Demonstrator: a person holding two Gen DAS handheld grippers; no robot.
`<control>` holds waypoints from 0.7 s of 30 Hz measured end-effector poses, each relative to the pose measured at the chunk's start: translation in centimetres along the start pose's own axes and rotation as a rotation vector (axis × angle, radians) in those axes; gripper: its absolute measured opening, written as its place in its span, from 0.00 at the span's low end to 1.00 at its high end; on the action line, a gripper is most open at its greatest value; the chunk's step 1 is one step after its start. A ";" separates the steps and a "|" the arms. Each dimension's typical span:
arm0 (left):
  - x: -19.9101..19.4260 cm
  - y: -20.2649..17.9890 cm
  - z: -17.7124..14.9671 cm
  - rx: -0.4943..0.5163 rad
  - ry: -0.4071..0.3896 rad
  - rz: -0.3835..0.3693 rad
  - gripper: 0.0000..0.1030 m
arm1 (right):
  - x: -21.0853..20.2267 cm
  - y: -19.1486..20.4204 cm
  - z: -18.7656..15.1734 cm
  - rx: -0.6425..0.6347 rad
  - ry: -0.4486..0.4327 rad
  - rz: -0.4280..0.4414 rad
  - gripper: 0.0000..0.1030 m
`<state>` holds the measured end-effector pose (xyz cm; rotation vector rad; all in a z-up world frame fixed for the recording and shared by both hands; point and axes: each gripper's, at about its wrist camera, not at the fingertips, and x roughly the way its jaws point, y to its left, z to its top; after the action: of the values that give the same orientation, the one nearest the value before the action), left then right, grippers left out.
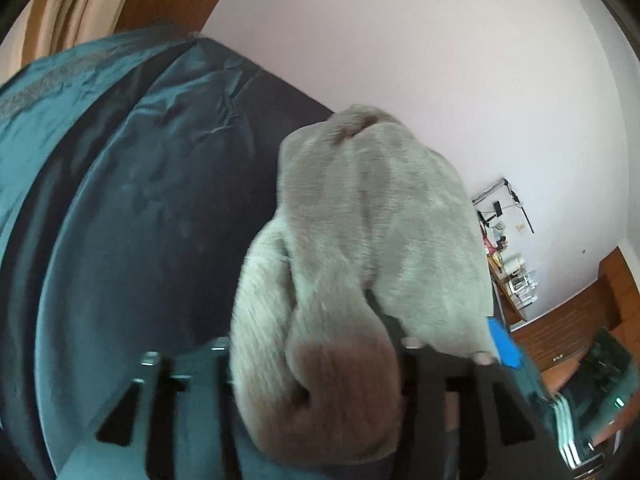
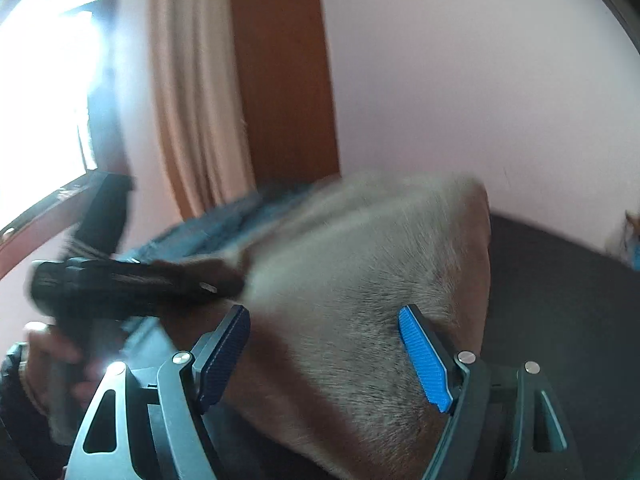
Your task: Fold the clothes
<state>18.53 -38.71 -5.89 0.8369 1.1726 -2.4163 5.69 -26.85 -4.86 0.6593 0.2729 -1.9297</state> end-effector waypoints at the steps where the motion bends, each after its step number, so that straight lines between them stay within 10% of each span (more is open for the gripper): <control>1: 0.6 0.2 -0.1 -0.006 0.005 0.007 0.80 | 0.7 -0.4 -0.2 0.004 0.023 -0.002 0.77; 14: -7.4 -3.3 2.4 0.092 -0.209 0.045 0.84 | 1.6 0.0 -0.8 -0.050 0.030 -0.029 0.78; 21: -3.2 -6.7 3.1 0.095 -0.050 -0.072 0.85 | 1.6 -0.3 -0.8 -0.038 0.025 -0.014 0.78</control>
<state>16.42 -36.94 1.71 0.7691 1.0947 -2.5539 5.14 -27.56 -6.47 0.6581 0.3295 -1.9263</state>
